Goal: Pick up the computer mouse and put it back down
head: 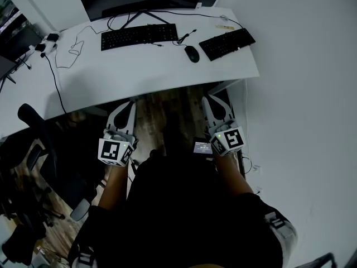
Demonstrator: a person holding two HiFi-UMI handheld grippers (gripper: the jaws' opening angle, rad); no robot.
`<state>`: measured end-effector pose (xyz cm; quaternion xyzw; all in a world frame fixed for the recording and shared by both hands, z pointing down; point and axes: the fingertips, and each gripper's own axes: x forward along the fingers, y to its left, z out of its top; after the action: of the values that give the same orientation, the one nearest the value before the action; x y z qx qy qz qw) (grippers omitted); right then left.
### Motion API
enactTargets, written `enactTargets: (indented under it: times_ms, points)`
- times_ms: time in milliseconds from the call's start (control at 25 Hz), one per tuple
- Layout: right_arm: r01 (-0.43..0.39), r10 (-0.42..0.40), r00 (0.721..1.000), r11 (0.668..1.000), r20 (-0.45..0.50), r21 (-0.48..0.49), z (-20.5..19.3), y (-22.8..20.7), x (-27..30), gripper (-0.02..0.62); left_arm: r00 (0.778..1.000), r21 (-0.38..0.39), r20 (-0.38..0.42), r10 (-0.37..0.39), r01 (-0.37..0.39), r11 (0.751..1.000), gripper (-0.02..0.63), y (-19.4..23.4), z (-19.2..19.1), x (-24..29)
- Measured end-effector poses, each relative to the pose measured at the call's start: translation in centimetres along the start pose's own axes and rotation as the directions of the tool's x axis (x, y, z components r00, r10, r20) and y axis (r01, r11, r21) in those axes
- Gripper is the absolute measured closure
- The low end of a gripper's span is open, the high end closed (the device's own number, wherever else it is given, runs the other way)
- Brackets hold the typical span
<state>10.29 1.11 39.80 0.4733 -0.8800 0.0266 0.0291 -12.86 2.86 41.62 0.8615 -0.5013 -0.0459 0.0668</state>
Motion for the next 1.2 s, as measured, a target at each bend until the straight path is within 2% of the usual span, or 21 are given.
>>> enactTargets:
  times_ms: [160, 360, 480, 600, 680, 800, 920, 1040, 1200]
  points:
    - [0.008, -0.008, 1.0, 1.0, -0.021, 0.01, -0.6, 1.5, -2.2, 0.592, 0.998, -0.013, 0.0, 0.069, -0.069, 0.998, 0.611, -0.4, -0.8, -2.9]
    - [-0.032, 0.033, 0.999, 0.999, -0.03, 0.025, -2.2, 1.4, -2.3, 0.592, 0.987, 0.014, -0.016, 0.16, -0.16, 0.987, 0.611, -1.5, -1.1, -4.7]
    - [-0.072, 0.072, 0.997, 0.997, -0.022, 0.028, -1.2, 1.6, -1.8, 0.592, 0.987, 0.026, -0.024, 0.16, -0.159, 0.987, 0.611, -2.4, -0.6, -4.6]
    - [-0.136, 0.138, 0.99, 0.988, 0.023, -0.069, 1.7, 2.2, -2.3, 0.592, 0.986, 0.022, 0.022, 0.164, -0.164, 0.986, 0.611, -3.5, 0.8, -4.3]
    - [-0.148, 0.152, 0.988, 0.984, 0.026, -0.096, 2.1, 1.4, -2.9, 0.592, 0.984, 0.013, 0.018, 0.176, -0.176, 0.984, 0.611, -4.1, 1.0, -3.7]
    - [-0.127, 0.127, 0.992, 0.991, -0.012, -0.042, 0.7, -1.5, -3.8, 0.592, 0.985, 0.005, 0.037, 0.166, -0.167, 0.986, 0.611, -6.2, 2.0, -2.5]
    - [-0.102, 0.102, 0.995, 0.995, -0.011, 0.001, 0.1, -3.3, -4.9, 0.592, 0.99, 0.023, 0.039, 0.132, -0.133, 0.991, 0.611, -8.6, 2.2, -1.8]
    - [-0.123, 0.123, 0.992, 0.992, -0.008, 0.029, -0.4, -3.2, -5.6, 0.592, 0.992, 0.02, 0.003, 0.126, -0.126, 0.992, 0.611, -9.5, 1.3, -1.5]
    - [-0.14, 0.14, 0.99, 0.99, -0.009, 0.021, -0.3, -4.2, -6.6, 0.592, 0.993, 0.005, -0.003, 0.118, -0.118, 0.993, 0.611, -11.0, 1.1, -0.9]
